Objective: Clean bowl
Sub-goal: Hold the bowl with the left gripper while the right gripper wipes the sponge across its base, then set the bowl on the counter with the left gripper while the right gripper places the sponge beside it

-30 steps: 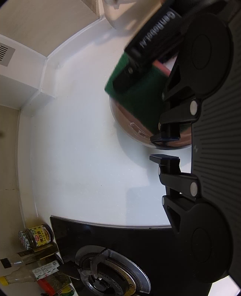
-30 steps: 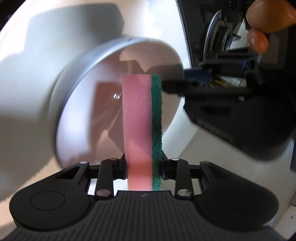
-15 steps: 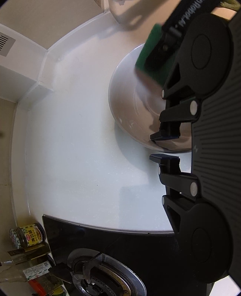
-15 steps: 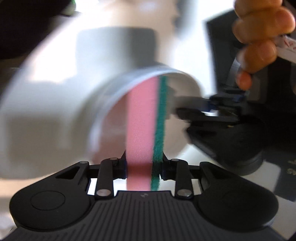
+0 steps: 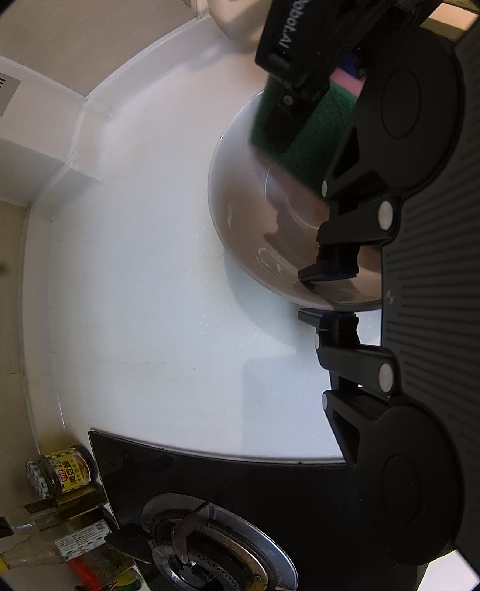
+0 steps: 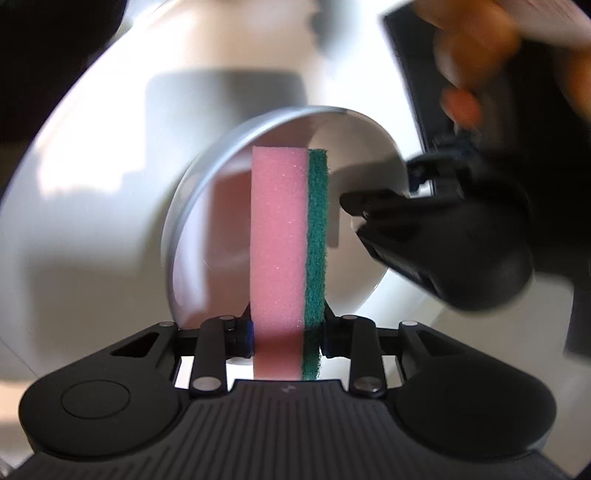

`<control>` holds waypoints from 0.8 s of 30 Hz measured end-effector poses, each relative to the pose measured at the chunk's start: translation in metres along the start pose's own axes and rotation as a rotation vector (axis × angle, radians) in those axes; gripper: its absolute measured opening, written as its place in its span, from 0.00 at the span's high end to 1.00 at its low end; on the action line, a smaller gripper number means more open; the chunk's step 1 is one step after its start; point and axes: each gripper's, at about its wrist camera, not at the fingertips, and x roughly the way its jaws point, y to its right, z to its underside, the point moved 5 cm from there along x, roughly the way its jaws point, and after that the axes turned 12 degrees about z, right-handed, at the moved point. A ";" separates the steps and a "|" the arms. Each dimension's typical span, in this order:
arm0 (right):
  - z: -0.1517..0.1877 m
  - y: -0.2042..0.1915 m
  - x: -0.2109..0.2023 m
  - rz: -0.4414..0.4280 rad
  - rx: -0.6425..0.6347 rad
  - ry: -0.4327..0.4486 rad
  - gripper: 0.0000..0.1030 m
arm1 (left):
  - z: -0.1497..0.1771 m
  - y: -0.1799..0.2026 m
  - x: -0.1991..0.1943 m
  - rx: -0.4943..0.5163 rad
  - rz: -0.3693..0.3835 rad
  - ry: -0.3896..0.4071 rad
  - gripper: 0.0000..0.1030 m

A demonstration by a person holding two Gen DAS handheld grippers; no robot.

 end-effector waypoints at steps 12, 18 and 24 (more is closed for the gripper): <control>0.028 0.043 -0.030 -0.395 0.488 0.245 0.74 | 0.002 -0.001 0.005 -0.015 -0.006 0.005 0.76; 0.076 0.034 -0.057 -0.403 1.304 0.207 0.75 | 0.001 -0.009 -0.004 -0.102 0.042 0.014 0.82; 0.157 -0.049 -0.037 -0.226 2.091 -0.074 0.74 | -0.005 0.009 -0.040 -0.017 -0.035 0.141 0.85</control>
